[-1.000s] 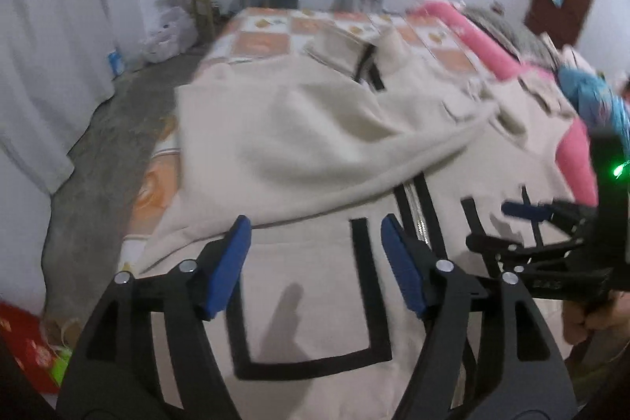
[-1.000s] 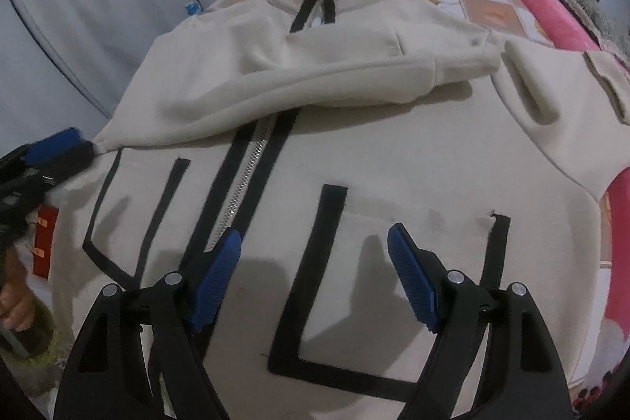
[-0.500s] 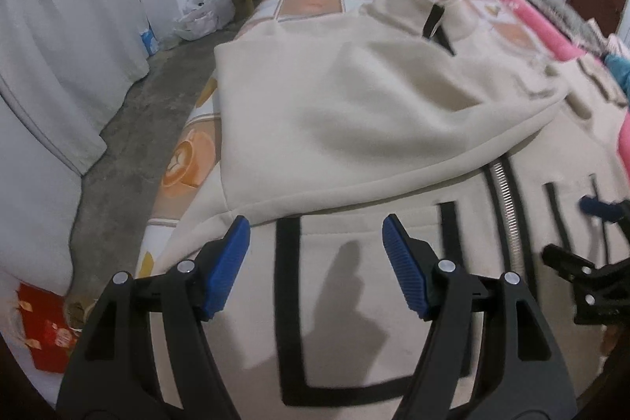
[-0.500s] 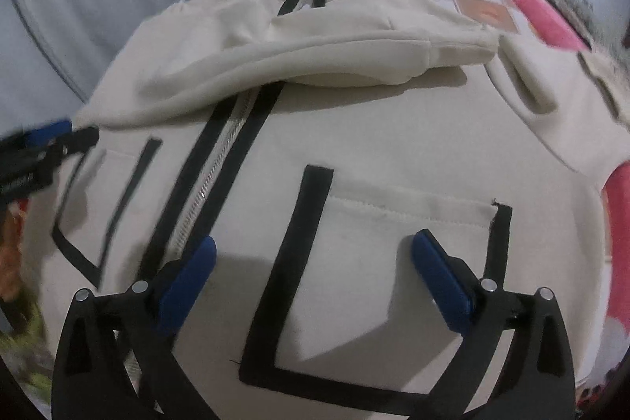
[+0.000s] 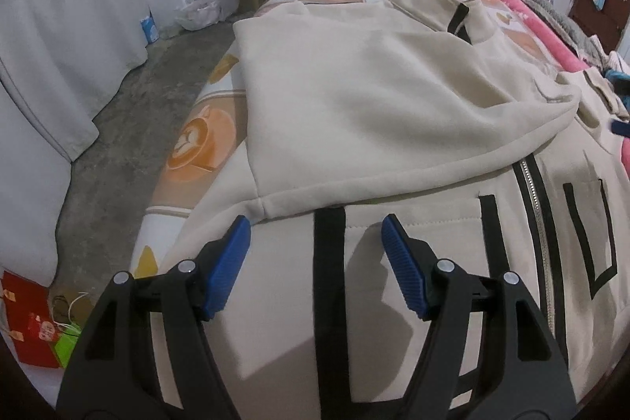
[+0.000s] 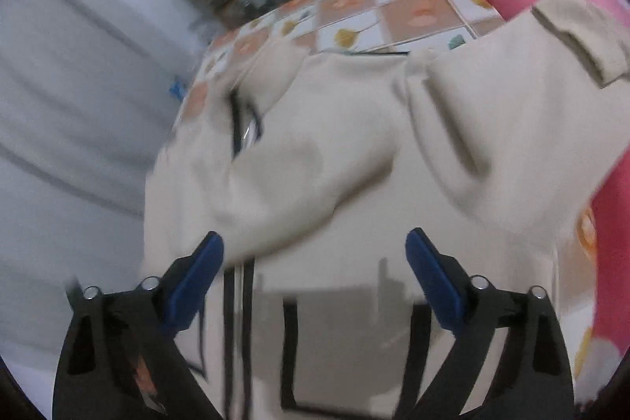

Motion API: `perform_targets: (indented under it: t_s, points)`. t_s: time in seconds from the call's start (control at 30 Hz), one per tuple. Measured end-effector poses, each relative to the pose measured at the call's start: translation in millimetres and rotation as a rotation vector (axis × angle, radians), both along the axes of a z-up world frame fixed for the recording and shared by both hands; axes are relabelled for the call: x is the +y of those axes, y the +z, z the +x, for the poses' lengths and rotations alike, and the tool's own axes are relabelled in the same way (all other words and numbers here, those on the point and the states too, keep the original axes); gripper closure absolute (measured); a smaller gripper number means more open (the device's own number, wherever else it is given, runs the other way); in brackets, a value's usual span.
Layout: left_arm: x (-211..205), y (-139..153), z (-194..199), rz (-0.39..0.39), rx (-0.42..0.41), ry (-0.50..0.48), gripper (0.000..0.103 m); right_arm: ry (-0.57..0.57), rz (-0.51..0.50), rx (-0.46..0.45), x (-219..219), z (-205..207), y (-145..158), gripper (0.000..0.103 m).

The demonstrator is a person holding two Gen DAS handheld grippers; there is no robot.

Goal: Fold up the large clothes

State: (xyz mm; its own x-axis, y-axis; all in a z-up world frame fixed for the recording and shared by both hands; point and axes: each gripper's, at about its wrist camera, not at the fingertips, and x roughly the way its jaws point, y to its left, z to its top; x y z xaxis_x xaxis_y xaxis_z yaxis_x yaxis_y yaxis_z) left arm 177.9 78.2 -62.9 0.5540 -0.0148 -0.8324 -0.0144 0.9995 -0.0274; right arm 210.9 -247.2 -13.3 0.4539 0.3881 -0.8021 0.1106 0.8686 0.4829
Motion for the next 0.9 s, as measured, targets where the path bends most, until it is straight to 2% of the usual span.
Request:
perform_targets:
  t_s: [0.07, 0.13, 0.2, 0.27, 0.33, 0.47, 0.53, 0.63, 0.7, 0.77, 0.9]
  points:
    - [1, 0, -1, -0.004, -0.006, 0.008, 0.042, -0.055, 0.039, 0.055, -12, 25, -18, 0.03]
    - [4, 0, -2, -0.013, -0.013, 0.012, 0.045, -0.102, 0.018, 0.102, -16, 46, -36, 0.039]
    - [7, 1, -2, -0.023, -0.019, 0.015, 0.048, -0.128, -0.011, 0.13, -18, 58, -50, 0.054]
    - [11, 2, -3, -0.035, -0.023, 0.01, 0.05, -0.144, -0.032, 0.119, -18, 62, -53, 0.086]
    - [15, 4, -6, -0.058, -0.022, 0.005, 0.05, -0.138, 0.001, 0.084, -16, 57, -45, 0.09]
    - [27, 9, -13, -0.094, -0.016, 0.005, 0.05, -0.111, 0.022, -0.053, -16, 18, -11, 0.091]
    - [32, 8, -17, -0.097, -0.007, 0.002, 0.05, -0.114, 0.026, -0.043, -22, 8, -18, 0.09]
    - [36, 6, -20, -0.089, 0.002, 0.0, 0.05, -0.068, -0.028, 0.041, -25, 6, -44, 0.088]
    - [36, 6, -22, -0.066, 0.0, -0.001, 0.05, -0.053, -0.006, 0.074, -28, 10, -54, 0.087]
    - [36, 8, -22, -0.054, -0.005, 0.009, 0.05, -0.038, -0.015, 0.065, -27, 13, -54, 0.082]
    - [36, 11, -17, -0.027, -0.023, 0.023, 0.052, -0.023, -0.032, 0.05, -28, 18, -54, 0.081]
